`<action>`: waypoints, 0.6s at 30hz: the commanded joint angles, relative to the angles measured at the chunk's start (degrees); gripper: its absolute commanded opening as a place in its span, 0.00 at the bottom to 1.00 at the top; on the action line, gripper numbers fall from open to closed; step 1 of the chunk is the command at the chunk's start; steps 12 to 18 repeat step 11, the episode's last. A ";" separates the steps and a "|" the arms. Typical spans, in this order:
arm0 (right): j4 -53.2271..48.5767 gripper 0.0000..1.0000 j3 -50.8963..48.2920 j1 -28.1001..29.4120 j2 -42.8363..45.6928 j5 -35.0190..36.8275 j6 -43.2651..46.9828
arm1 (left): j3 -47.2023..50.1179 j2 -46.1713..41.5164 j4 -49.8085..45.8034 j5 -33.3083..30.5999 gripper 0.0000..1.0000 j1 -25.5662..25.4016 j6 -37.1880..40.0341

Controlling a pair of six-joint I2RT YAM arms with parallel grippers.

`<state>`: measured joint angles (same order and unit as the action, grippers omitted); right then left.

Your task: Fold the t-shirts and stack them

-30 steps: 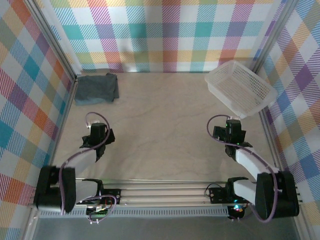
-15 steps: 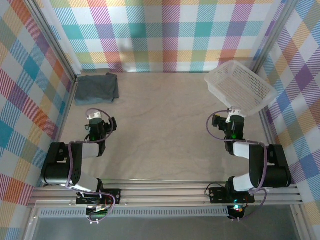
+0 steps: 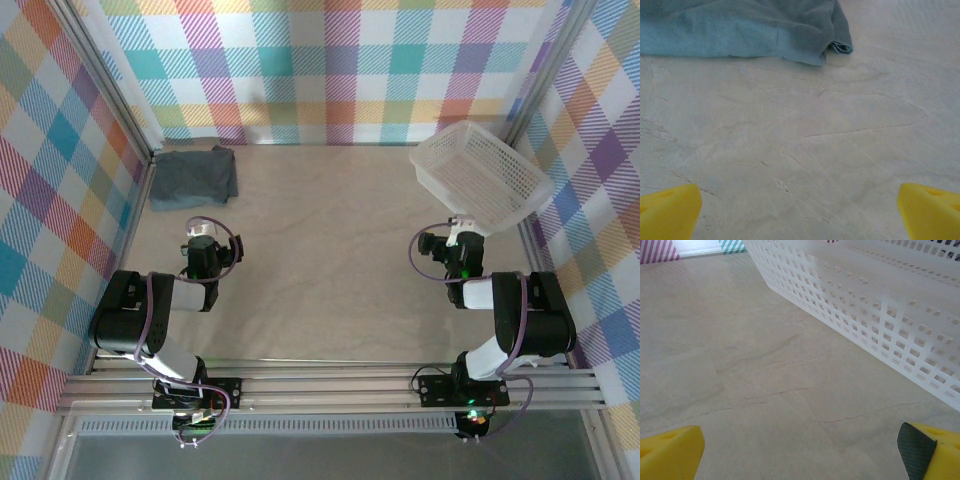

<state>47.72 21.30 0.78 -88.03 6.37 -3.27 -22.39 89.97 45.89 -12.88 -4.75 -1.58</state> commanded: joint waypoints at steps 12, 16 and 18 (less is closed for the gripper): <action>-0.53 1.00 2.37 -0.44 0.04 -8.59 3.19 | -0.85 -0.37 1.93 -0.03 1.00 -0.34 1.51; -0.53 1.00 2.37 -0.44 0.04 -8.59 3.19 | -0.85 -0.37 1.93 -0.03 1.00 -0.34 1.51; -0.53 1.00 2.37 -0.44 0.04 -8.59 3.19 | -0.85 -0.37 1.93 -0.03 1.00 -0.34 1.51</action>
